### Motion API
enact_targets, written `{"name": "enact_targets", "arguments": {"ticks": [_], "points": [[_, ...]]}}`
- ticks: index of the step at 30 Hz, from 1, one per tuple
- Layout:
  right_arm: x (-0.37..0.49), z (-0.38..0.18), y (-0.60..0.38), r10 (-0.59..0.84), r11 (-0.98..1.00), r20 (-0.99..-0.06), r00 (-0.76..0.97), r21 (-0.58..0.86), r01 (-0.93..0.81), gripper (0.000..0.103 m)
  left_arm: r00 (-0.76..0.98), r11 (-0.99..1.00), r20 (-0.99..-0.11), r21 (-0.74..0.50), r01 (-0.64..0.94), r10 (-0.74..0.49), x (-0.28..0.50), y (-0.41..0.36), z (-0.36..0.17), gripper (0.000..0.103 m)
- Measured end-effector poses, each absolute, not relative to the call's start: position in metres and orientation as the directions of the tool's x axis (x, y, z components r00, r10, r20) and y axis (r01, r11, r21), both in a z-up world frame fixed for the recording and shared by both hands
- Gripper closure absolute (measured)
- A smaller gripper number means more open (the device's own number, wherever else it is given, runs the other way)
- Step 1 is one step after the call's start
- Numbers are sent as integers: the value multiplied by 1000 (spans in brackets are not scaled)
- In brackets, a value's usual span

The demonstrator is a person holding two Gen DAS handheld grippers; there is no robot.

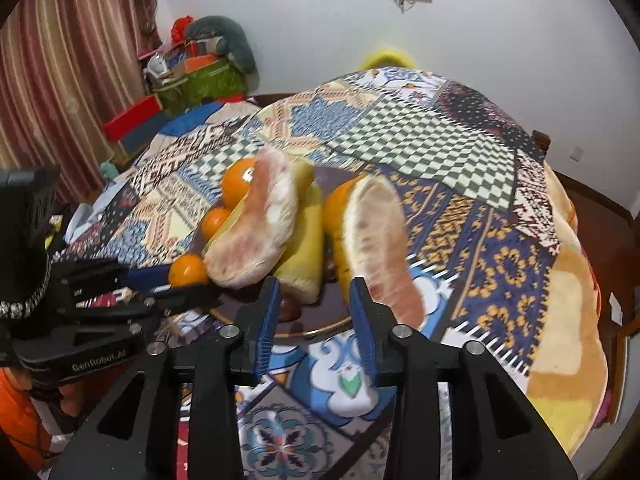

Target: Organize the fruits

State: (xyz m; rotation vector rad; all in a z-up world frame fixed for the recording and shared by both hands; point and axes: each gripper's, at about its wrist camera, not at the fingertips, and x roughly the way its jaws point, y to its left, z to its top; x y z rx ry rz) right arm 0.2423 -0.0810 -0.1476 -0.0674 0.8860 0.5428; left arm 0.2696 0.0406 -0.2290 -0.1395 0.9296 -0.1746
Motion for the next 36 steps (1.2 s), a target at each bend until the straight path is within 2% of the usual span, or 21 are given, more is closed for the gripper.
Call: {"name": "enact_targets", "arguments": {"ticks": [1, 3, 13, 21, 24, 36], "points": [[245, -148, -84, 417, 869, -750, 515, 162, -467, 60, 587, 979, -784, -184, 90, -202, 269, 39, -229, 69], [251, -150, -86, 403, 878, -751, 523, 155, -454, 57, 589, 982, -786, -168, 91, -189, 269, 38, -230, 68], [283, -166, -87, 396, 878, -781, 483, 167, -449, 54, 585, 979, -786, -191, 78, -200, 271, 45, -234, 64], [292, -170, -84, 393, 871, -790, 471, 154, -467, 54, 583, 978, -786, -191, 88, -206, 271, 42, -234, 60], [294, -172, -81, 381, 872, -795, 472, 140, -468, 56, 585, 977, -784, -193, 87, -207, 269, 42, -233, 60], [281, -143, -69, 426, 859, -732, 532, 143, -491, 58, 617, 977, -761, -207, 61, -200, 264, 55, -223, 51]]}}
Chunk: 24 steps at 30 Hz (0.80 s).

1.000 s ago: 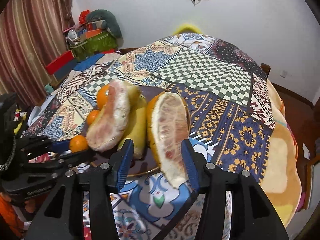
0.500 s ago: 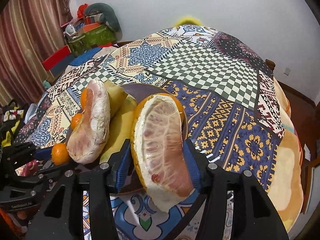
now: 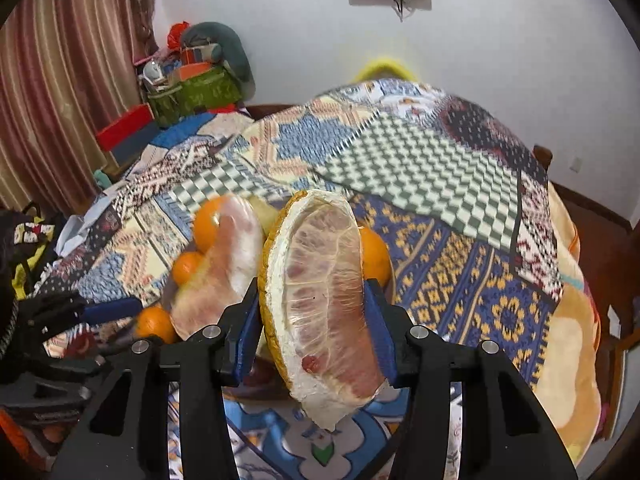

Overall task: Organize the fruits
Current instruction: 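Regrasp the pomelo segment with the right tool, set it on the plate, open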

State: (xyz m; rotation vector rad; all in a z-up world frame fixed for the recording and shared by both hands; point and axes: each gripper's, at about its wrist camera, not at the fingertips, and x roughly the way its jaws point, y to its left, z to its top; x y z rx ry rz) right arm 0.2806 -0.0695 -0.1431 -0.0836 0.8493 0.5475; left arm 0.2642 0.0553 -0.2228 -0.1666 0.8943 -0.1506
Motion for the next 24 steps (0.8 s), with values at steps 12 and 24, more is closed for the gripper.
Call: {"name": "enact_targets", "arguments": {"ticks": [12, 24], "points": [[293, -143, -66, 446, 861, -728, 521, 190, -471, 55, 644, 978, -742, -201, 55, -189, 263, 55, -213, 51], [251, -101, -79, 445, 866, -671, 594, 153, -476, 55, 720, 982, -673, -180, 62, -169, 238, 48, -164, 52]]}}
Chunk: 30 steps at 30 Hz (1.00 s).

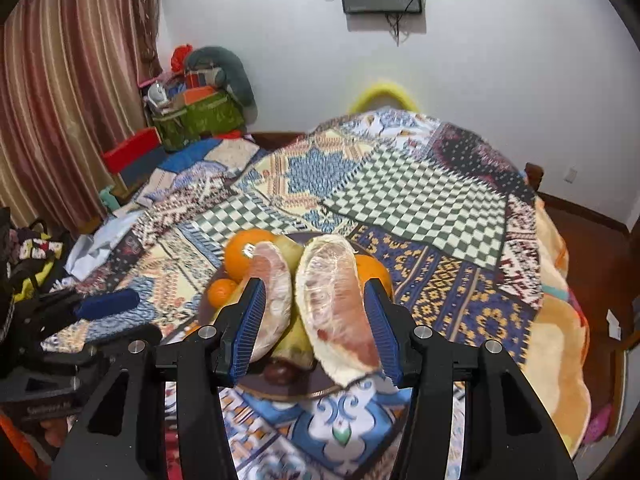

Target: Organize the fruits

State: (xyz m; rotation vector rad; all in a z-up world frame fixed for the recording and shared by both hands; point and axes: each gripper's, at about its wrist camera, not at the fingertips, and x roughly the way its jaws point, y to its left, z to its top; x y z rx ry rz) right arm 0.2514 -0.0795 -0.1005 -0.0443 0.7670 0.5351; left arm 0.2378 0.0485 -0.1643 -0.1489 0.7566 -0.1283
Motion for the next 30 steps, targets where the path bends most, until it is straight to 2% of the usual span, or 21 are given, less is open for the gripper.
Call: {"name": "enact_targets", "arguments": {"ticks": [11, 18, 21, 25, 30], "points": [[168, -18, -110, 449, 883, -494, 745, 115, -456, 55, 873, 990, -470, -116, 85, -130, 167, 28, -67, 49], [116, 16, -119, 448, 889, -381, 809, 98, -446, 46, 932, 992, -341, -74, 102, -122, 115, 12, -22, 44], [102, 24, -120, 442, 894, -347, 827, 96, -437, 36, 949, 993, -293, -62, 100, -114, 95, 7, -9, 38], [88, 29, -121, 411, 910, -310, 857, 83, -406, 21, 959, 993, -259, -55, 104, -115, 79, 5, 0, 37], [78, 29, -125, 393, 919, -290, 872, 98, -382, 10, 965, 994, -241, -44, 95, -103, 70, 3, 4, 27]]}}
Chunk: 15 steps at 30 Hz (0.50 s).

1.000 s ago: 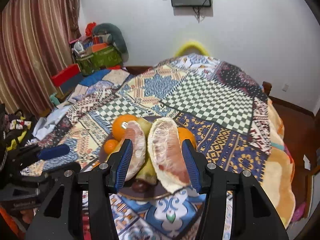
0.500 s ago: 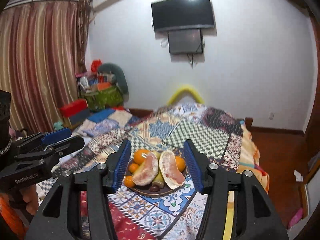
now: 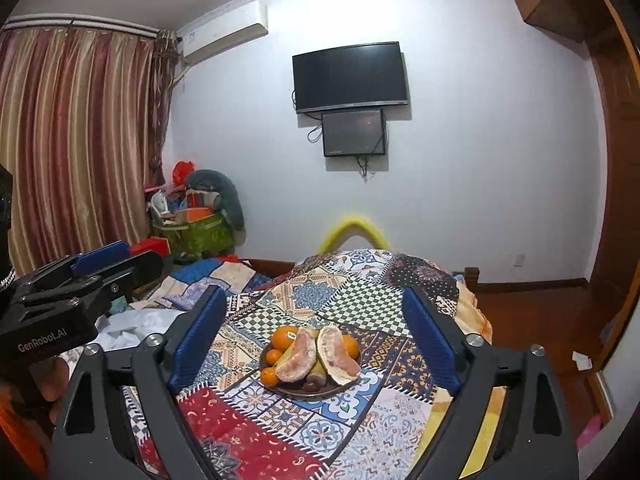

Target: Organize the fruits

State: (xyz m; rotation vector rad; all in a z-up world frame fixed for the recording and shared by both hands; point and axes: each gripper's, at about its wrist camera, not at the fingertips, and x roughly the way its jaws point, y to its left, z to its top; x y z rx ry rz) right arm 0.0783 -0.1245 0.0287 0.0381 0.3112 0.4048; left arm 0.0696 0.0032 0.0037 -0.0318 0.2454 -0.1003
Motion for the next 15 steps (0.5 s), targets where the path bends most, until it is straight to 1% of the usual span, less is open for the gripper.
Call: {"name": "enact_targets", "arguments": {"ticks": [1, 3, 11, 15], "points": [[77, 29, -125, 390, 921, -286, 875, 102, -377, 5, 966, 995, -239, -43, 92, -99, 70, 3, 3, 25], [71, 30, -126, 379, 925, -269, 885, 103, -365, 0, 967, 995, -236, -44, 84, -92, 68, 4, 3, 14], [61, 30, -128, 355, 935, -255, 899, 88, -344, 0, 972, 997, -227, -39, 62, -69, 61, 4, 2, 7], [60, 29, -127, 351, 936, -257, 900, 84, -341, 0, 973, 997, -221, -44, 59, -67, 60, 6, 0, 6]]}}
